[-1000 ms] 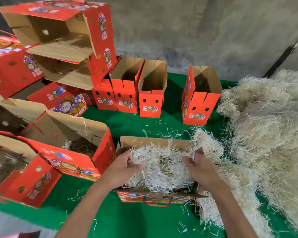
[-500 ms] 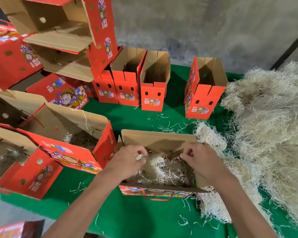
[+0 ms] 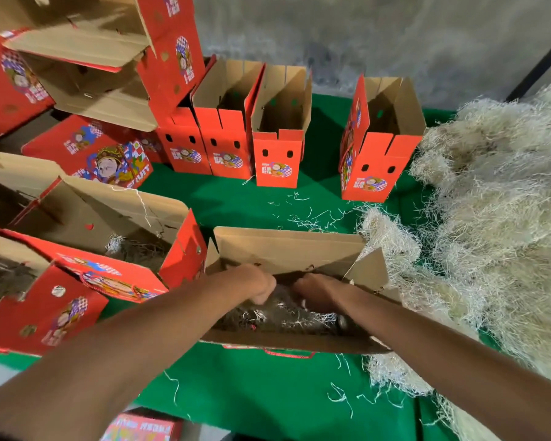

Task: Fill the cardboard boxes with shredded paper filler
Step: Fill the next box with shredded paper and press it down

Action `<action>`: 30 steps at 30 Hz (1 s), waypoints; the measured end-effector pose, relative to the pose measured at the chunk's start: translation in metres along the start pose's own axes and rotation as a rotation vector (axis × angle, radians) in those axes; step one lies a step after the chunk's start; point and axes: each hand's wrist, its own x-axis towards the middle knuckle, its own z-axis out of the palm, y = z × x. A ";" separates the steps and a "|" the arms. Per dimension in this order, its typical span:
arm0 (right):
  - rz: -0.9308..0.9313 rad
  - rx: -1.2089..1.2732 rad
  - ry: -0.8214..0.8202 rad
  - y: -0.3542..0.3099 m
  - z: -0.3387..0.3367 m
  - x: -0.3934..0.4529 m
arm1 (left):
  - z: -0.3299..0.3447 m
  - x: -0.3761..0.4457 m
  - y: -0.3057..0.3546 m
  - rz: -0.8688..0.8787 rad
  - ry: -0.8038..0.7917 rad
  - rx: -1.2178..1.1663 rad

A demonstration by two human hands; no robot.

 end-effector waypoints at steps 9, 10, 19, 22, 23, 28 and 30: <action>0.080 -0.068 -0.043 0.003 0.044 0.037 | 0.070 0.063 -0.014 -0.110 0.019 -0.307; 0.118 -0.073 -0.071 0.002 0.048 0.041 | 0.075 0.066 -0.011 -0.113 -0.004 -0.349; 0.288 -0.408 -0.286 0.013 0.057 0.043 | 0.081 0.053 -0.015 -0.004 0.163 0.250; 0.166 -0.411 -0.128 0.013 0.049 0.038 | 0.067 0.041 -0.020 0.047 0.193 0.207; 0.117 -0.342 -0.027 0.013 0.045 0.035 | 0.061 0.039 -0.019 0.072 0.240 0.174; -0.017 -0.013 0.094 0.018 0.050 0.029 | 0.056 0.036 0.006 0.170 0.284 0.019; -0.120 -0.074 -0.046 0.011 0.059 0.033 | 0.063 0.039 0.012 0.251 0.072 -0.084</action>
